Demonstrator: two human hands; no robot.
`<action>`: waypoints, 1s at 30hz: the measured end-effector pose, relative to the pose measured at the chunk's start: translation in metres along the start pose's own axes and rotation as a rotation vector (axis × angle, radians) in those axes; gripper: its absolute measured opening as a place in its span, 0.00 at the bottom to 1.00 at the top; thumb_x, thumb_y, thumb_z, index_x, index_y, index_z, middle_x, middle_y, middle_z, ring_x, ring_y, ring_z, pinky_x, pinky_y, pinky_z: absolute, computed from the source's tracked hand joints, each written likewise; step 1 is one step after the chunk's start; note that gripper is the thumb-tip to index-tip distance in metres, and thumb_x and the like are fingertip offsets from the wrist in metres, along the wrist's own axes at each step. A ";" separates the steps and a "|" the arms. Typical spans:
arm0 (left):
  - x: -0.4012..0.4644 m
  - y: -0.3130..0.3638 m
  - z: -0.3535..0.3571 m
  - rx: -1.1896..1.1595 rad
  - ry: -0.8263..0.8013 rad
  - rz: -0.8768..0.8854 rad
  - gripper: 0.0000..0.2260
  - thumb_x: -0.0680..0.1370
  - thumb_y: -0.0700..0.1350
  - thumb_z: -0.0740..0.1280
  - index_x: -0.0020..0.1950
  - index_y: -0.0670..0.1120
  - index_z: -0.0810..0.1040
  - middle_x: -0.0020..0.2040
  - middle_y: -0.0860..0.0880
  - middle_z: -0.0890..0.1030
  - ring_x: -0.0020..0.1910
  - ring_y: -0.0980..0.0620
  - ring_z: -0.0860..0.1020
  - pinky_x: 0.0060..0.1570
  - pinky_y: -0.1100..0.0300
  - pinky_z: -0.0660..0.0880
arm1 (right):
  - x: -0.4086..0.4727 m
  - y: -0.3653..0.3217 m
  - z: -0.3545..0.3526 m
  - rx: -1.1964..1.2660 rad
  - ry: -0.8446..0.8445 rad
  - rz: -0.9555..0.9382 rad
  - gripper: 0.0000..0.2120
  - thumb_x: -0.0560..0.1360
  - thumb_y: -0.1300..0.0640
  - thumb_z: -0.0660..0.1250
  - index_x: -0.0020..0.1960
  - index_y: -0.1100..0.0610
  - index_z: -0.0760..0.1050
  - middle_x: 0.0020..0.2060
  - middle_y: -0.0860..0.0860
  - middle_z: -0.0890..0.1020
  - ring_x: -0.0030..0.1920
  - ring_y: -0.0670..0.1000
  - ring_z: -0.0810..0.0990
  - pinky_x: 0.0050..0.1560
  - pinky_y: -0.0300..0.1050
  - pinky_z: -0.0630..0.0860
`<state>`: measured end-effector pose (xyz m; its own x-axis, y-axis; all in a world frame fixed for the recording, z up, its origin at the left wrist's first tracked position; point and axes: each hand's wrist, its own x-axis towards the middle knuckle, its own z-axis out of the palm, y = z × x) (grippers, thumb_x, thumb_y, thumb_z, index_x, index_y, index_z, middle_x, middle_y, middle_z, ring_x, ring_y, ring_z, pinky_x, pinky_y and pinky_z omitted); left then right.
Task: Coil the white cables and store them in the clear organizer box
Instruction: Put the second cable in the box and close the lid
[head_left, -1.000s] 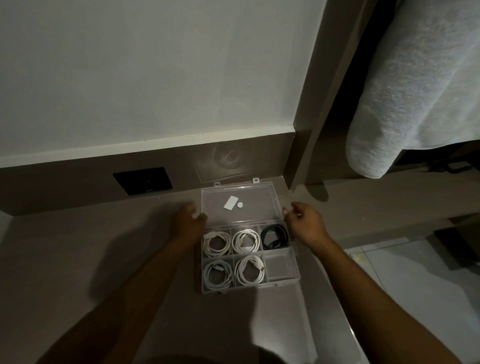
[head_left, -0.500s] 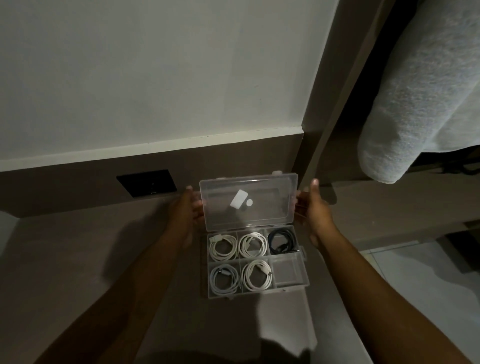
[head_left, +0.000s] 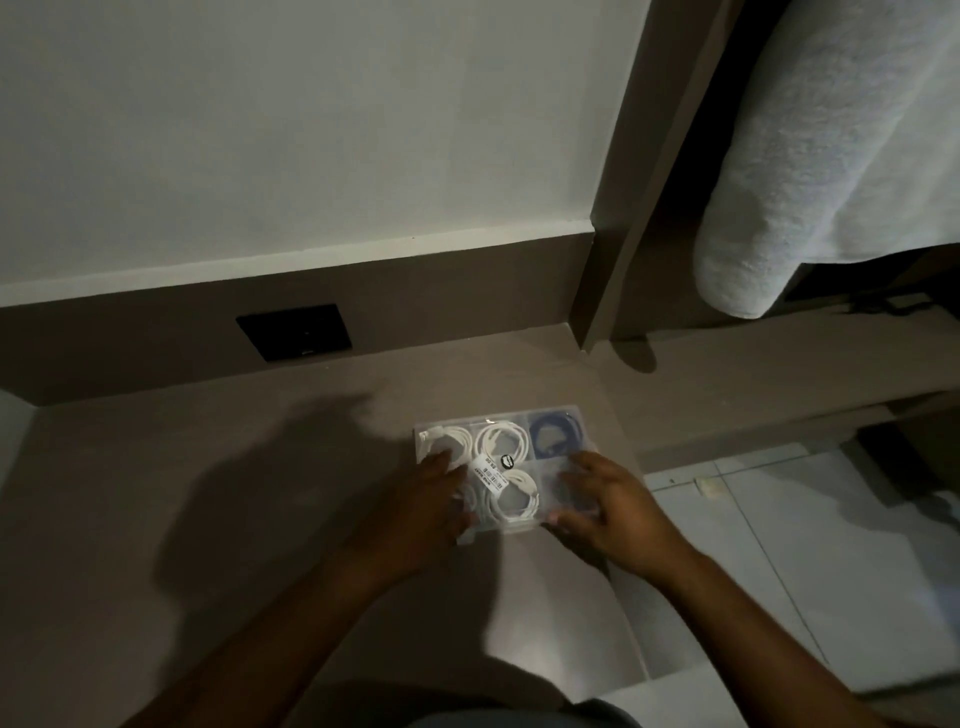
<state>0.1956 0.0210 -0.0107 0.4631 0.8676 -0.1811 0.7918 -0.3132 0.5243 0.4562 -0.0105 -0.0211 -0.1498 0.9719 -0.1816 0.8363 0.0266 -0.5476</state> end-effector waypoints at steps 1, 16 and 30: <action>-0.001 0.001 0.005 0.097 -0.027 0.037 0.30 0.78 0.53 0.65 0.76 0.43 0.60 0.79 0.43 0.55 0.79 0.47 0.52 0.73 0.64 0.47 | -0.005 0.002 0.007 -0.081 -0.011 -0.025 0.30 0.71 0.42 0.71 0.68 0.54 0.73 0.72 0.56 0.69 0.73 0.56 0.66 0.73 0.43 0.57; -0.008 0.002 0.037 0.594 -0.033 0.159 0.35 0.61 0.53 0.81 0.61 0.36 0.78 0.62 0.34 0.79 0.61 0.36 0.78 0.54 0.42 0.79 | -0.035 -0.017 0.041 -0.469 0.127 -0.024 0.27 0.67 0.55 0.78 0.63 0.60 0.78 0.63 0.64 0.77 0.63 0.65 0.77 0.60 0.62 0.75; -0.013 0.011 0.025 0.586 0.031 0.199 0.29 0.68 0.56 0.73 0.62 0.37 0.79 0.62 0.36 0.79 0.62 0.38 0.78 0.57 0.44 0.77 | -0.034 -0.019 0.055 -0.488 0.125 0.036 0.32 0.76 0.39 0.59 0.69 0.62 0.70 0.68 0.65 0.73 0.70 0.64 0.71 0.70 0.62 0.64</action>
<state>0.2080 -0.0028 -0.0234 0.6199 0.7786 -0.0978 0.7823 -0.6229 0.0003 0.4162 -0.0572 -0.0495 -0.0771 0.9940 -0.0774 0.9934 0.0699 -0.0913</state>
